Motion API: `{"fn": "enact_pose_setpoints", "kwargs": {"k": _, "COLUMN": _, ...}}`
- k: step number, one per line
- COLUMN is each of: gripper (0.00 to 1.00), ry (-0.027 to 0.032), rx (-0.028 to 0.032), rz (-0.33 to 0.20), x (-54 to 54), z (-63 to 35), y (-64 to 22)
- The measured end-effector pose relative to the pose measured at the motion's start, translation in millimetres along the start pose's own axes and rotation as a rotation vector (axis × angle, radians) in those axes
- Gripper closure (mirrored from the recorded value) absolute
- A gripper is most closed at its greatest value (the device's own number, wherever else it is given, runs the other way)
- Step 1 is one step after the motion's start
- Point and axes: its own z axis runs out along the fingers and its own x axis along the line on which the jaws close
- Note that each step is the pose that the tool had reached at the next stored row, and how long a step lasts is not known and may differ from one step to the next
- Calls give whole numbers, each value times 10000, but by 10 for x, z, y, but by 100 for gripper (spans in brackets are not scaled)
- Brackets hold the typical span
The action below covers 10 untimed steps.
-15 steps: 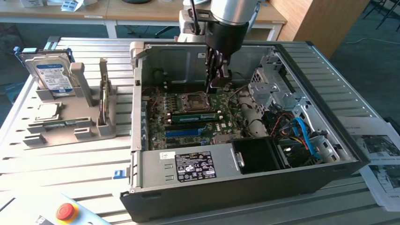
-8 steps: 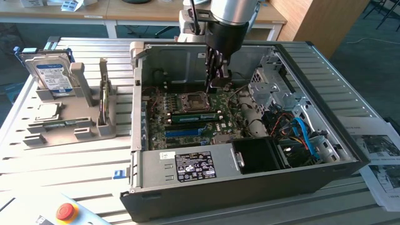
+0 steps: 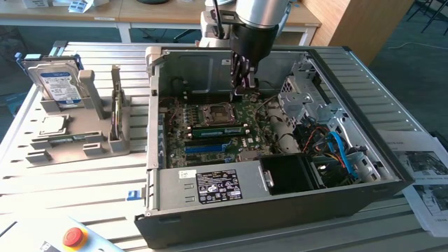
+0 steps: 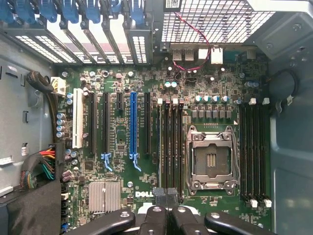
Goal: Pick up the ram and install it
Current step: 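Press down the ram until it locks into place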
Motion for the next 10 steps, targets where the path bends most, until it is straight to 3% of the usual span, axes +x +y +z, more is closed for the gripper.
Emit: {"fn": "enact_pose_setpoints", "kwargs": {"k": 10, "gripper": 90, "ry": 0, "rx": 0, "rz": -1, "x": 0, "z": 0, "y": 0}}
